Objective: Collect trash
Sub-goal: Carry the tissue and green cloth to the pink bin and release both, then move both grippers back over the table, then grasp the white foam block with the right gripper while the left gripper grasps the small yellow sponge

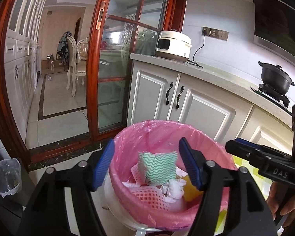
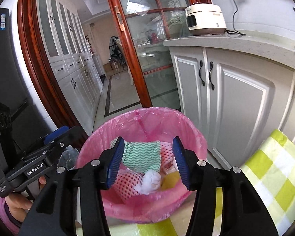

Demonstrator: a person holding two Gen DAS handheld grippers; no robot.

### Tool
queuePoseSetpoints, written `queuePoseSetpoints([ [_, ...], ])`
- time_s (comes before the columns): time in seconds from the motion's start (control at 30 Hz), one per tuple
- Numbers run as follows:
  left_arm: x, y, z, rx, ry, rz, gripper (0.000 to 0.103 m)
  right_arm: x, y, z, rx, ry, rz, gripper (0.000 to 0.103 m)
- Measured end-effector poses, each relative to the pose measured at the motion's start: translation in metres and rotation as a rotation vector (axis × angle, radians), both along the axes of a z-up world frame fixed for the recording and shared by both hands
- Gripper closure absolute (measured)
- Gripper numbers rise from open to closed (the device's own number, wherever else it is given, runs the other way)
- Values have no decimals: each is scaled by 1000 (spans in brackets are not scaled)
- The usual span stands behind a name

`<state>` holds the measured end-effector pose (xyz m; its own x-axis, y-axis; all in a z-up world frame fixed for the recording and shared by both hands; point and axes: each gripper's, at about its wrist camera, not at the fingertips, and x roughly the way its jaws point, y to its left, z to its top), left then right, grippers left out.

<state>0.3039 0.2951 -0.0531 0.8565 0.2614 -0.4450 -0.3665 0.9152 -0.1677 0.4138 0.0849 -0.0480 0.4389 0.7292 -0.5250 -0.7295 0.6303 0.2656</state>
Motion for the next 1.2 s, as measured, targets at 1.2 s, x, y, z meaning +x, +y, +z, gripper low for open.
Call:
queuePoseSetpoints([
  [1.2,14,-249,-32,57,77,-295,5,-12,-290,-79,-183,91,-499,32],
])
